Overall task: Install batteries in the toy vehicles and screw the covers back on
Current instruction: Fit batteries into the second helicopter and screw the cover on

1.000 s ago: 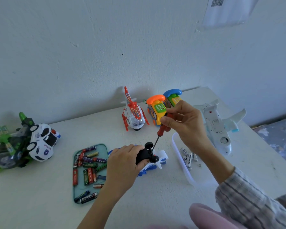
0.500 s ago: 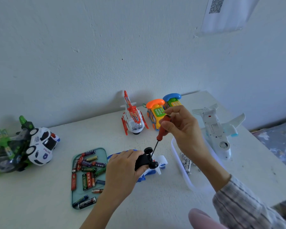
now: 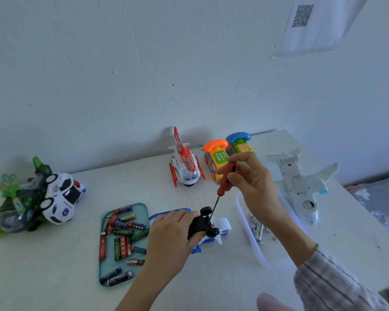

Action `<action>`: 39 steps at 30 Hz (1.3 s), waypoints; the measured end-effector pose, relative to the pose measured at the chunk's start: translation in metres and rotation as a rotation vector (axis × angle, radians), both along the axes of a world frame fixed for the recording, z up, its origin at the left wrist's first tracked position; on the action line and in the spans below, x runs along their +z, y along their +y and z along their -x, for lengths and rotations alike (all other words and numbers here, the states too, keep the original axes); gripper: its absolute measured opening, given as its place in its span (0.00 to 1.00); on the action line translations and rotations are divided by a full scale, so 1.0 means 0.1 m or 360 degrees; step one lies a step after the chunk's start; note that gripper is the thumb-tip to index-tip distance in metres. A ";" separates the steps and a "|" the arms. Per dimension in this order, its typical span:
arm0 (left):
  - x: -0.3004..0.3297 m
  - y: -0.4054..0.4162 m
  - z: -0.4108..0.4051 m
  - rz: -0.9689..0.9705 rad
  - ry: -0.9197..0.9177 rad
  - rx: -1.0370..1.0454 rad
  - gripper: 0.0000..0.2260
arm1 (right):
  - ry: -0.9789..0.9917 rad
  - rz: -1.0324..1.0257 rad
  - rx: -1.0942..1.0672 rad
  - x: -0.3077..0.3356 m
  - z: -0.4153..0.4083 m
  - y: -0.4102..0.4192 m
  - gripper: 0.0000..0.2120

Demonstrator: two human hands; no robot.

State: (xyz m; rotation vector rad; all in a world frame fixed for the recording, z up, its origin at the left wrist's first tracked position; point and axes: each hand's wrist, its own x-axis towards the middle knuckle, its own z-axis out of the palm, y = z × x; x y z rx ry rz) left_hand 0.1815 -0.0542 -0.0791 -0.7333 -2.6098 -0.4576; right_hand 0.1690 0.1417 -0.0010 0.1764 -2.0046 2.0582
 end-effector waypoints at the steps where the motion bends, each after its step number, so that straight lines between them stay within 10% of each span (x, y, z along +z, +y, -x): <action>1: 0.00 0.00 0.01 0.0007 0.0006 0.0002 0.19 | -0.0006 -0.0020 -0.0008 -0.01 0.00 -0.02 0.14; 39: -0.04 0.01 0.04 0.0011 0.0098 -0.0003 0.17 | 0.0009 -0.0005 -0.0087 0.11 -0.10 -0.11 0.10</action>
